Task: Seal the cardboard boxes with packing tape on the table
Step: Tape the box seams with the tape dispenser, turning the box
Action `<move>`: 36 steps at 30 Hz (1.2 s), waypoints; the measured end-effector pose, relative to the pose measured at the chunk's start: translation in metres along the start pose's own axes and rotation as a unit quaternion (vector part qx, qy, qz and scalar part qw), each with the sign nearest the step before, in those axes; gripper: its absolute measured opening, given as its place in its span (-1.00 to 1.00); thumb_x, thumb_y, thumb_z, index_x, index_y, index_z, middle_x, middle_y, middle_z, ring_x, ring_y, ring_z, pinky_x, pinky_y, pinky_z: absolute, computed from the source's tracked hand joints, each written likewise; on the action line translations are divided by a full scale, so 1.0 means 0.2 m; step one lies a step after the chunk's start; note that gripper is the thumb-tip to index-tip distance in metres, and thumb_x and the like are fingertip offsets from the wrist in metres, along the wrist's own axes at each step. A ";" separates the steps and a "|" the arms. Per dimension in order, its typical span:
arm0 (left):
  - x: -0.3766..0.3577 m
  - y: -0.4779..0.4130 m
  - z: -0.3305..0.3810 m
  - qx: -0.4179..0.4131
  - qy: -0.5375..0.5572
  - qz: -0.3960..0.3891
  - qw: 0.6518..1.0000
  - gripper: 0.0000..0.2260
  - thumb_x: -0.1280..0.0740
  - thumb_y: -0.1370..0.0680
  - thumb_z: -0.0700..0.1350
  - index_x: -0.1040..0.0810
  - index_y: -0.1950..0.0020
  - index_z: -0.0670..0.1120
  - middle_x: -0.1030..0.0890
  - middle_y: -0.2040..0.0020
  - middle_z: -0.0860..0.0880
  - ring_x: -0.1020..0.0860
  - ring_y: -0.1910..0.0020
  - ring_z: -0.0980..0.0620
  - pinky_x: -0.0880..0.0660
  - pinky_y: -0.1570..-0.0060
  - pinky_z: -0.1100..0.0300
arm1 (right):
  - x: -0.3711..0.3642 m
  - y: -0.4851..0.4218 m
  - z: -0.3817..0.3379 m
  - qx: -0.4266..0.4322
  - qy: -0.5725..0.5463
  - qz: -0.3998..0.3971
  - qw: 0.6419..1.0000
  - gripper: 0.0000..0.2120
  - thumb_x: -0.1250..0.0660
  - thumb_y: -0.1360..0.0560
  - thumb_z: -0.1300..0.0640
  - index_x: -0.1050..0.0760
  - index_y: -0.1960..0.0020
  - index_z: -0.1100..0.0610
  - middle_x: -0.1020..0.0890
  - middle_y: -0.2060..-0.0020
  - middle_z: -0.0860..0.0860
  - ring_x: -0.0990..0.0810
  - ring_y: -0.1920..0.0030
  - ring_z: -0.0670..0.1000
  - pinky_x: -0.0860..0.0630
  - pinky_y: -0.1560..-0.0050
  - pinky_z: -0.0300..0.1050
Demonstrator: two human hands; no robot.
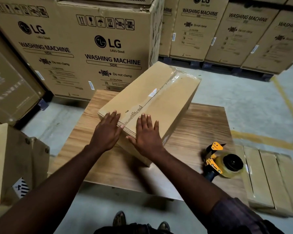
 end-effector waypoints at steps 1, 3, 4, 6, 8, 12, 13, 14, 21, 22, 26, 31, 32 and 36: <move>-0.01 0.02 0.04 0.001 -0.011 0.005 1.000 -0.33 0.06 -0.59 0.29 -0.26 -0.59 -0.05 -0.25 -0.60 -0.08 -0.18 -0.57 -0.16 -0.24 -0.47 -0.15 | 0.00 0.01 0.06 0.014 0.001 0.002 1.000 -0.13 0.04 -0.61 -0.37 0.04 -0.63 0.26 0.02 -0.63 0.22 0.09 -0.63 0.23 0.10 -0.55 0.35; -0.03 0.06 0.12 0.001 -0.036 0.009 0.999 -0.35 0.02 -0.59 0.28 -0.27 -0.59 -0.04 -0.26 -0.59 -0.07 -0.22 -0.55 -0.15 -0.24 -0.46 -0.17 | 0.02 0.03 0.19 0.044 0.006 0.002 0.999 -0.11 0.06 -0.58 -0.41 0.02 -0.64 0.23 0.01 -0.63 0.18 0.07 -0.63 0.20 0.07 -0.57 0.31; -0.05 0.08 0.16 -0.001 -0.050 0.009 0.999 -0.36 -0.01 -0.59 0.27 -0.28 -0.58 -0.03 -0.27 -0.59 -0.06 -0.25 -0.54 -0.15 -0.23 -0.44 -0.18 | 0.03 0.04 0.26 0.062 0.011 -0.002 0.998 -0.09 0.09 -0.55 -0.44 0.02 -0.64 0.21 0.01 -0.64 0.16 0.06 -0.63 0.18 0.05 -0.57 0.30; -0.08 0.14 0.24 -0.011 -0.082 0.010 0.997 -0.39 -0.05 -0.57 0.26 -0.31 -0.56 0.01 -0.31 -0.57 -0.04 -0.33 -0.47 -0.15 -0.22 -0.39 -0.21 | 0.06 0.07 0.41 0.096 0.019 -0.004 0.995 -0.05 0.14 -0.50 -0.48 0.02 -0.65 0.16 0.02 -0.64 0.11 0.06 -0.64 0.12 0.02 -0.58 0.25; -0.11 0.19 0.33 -0.028 -0.098 0.017 0.995 -0.39 -0.04 -0.55 0.27 -0.36 -0.53 0.02 -0.37 -0.54 -0.04 -0.41 -0.38 -0.16 -0.22 -0.34 -0.22 | 0.08 0.13 0.54 0.119 0.022 -0.002 0.993 -0.05 0.13 -0.49 -0.49 0.02 -0.66 0.12 0.03 -0.65 0.05 0.07 -0.64 0.06 0.02 -0.59 0.20; -0.16 0.27 0.48 -0.061 -0.068 0.022 0.996 -0.42 -0.03 -0.56 0.26 -0.40 -0.50 0.05 -0.42 -0.50 -0.02 -0.44 -0.29 -0.15 -0.27 -0.32 -0.18 | 0.11 0.24 0.77 0.151 0.023 0.001 0.988 -0.10 0.04 -0.50 -0.50 0.03 -0.66 0.02 0.06 -0.64 -0.05 0.09 -0.63 -0.02 0.03 -0.60 0.11; -0.17 0.28 0.51 -0.068 -0.054 0.027 0.996 -0.45 -0.06 -0.57 0.25 -0.41 -0.50 0.06 -0.43 -0.49 -0.01 -0.43 -0.27 -0.14 -0.30 -0.30 -0.15 | 0.12 0.26 0.81 0.152 0.016 0.002 0.988 -0.10 0.02 -0.50 -0.51 0.02 -0.66 -0.01 0.05 -0.64 -0.08 0.08 -0.63 -0.04 0.03 -0.60 0.08; -0.18 0.29 0.53 -0.072 -0.036 0.033 0.996 -0.48 -0.11 -0.58 0.23 -0.42 -0.48 0.07 -0.44 -0.47 0.00 -0.43 -0.25 -0.12 -0.33 -0.26 -0.12 | 0.12 0.28 0.85 0.151 0.012 0.005 0.989 -0.11 0.01 -0.49 -0.52 0.01 -0.66 -0.04 0.04 -0.64 -0.10 0.08 -0.63 -0.05 0.03 -0.60 0.06; -0.18 0.23 0.47 -0.040 0.074 0.065 0.994 -0.63 -0.43 -0.51 0.14 -0.54 -0.31 0.19 -0.51 -0.27 0.13 -0.43 -0.19 -0.07 -0.31 -0.18 -0.04 | 0.11 0.33 0.82 0.103 -0.010 0.030 0.994 -0.17 0.02 -0.52 -0.50 -0.06 -0.65 -0.07 -0.05 -0.64 -0.12 0.00 -0.63 -0.03 -0.04 -0.59 0.13; -0.19 0.22 0.45 -0.038 0.099 0.066 0.992 -0.63 -0.44 -0.49 0.15 -0.55 -0.29 0.20 -0.50 -0.26 0.15 -0.42 -0.19 -0.03 -0.28 -0.16 0.00 | 0.10 0.35 0.81 0.089 -0.001 0.036 0.995 -0.18 0.03 -0.53 -0.48 -0.06 -0.65 -0.04 -0.06 -0.64 -0.10 0.00 -0.63 -0.01 -0.05 -0.58 0.14; -0.21 0.20 0.42 -0.046 0.142 0.078 0.986 -0.56 -0.31 -0.42 0.29 -0.57 -0.27 0.21 -0.48 -0.24 0.20 -0.33 -0.20 0.14 -0.19 -0.14 0.04 | 0.03 0.44 0.72 0.026 0.013 0.073 0.997 -0.24 0.09 -0.61 -0.35 -0.07 -0.64 0.11 -0.11 -0.63 0.03 -0.03 -0.63 0.09 -0.06 -0.58 0.18; -0.21 0.19 0.39 -0.063 0.139 0.082 0.985 -0.55 -0.28 -0.43 0.29 -0.57 -0.28 0.21 -0.47 -0.24 0.21 -0.36 -0.21 0.14 -0.26 -0.18 -0.01 | -0.01 0.52 0.65 0.009 -0.009 0.089 0.996 -0.28 0.09 -0.64 -0.29 -0.08 -0.64 0.14 -0.10 -0.64 0.07 0.00 -0.63 0.12 0.00 -0.60 0.16; -0.21 0.19 0.39 -0.068 0.136 0.080 0.985 -0.56 -0.28 -0.44 0.29 -0.57 -0.28 0.21 -0.47 -0.24 0.20 -0.39 -0.22 0.10 -0.27 -0.18 -0.02 | -0.01 0.55 0.63 0.011 -0.013 0.095 0.995 -0.30 0.07 -0.64 -0.28 -0.08 -0.64 0.13 -0.10 -0.64 0.06 0.00 -0.63 0.10 0.01 -0.60 0.15; -0.21 0.18 0.37 -0.078 0.142 0.072 0.984 -0.57 -0.29 -0.45 0.27 -0.56 -0.29 0.21 -0.50 -0.25 0.17 -0.45 -0.24 0.03 -0.30 -0.23 -0.06 | -0.03 0.68 0.67 0.002 -0.117 0.164 0.979 -0.46 -0.07 -0.66 -0.14 -0.33 -0.54 0.09 -0.31 -0.57 -0.01 -0.15 -0.60 0.00 -0.03 -0.57 0.09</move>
Point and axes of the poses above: each hand's wrist, its own y-axis away from the middle knuckle, its own x-axis out of the back of the hand, z = x × y, the point moved 2 cm from there along -y, towards the middle knuckle
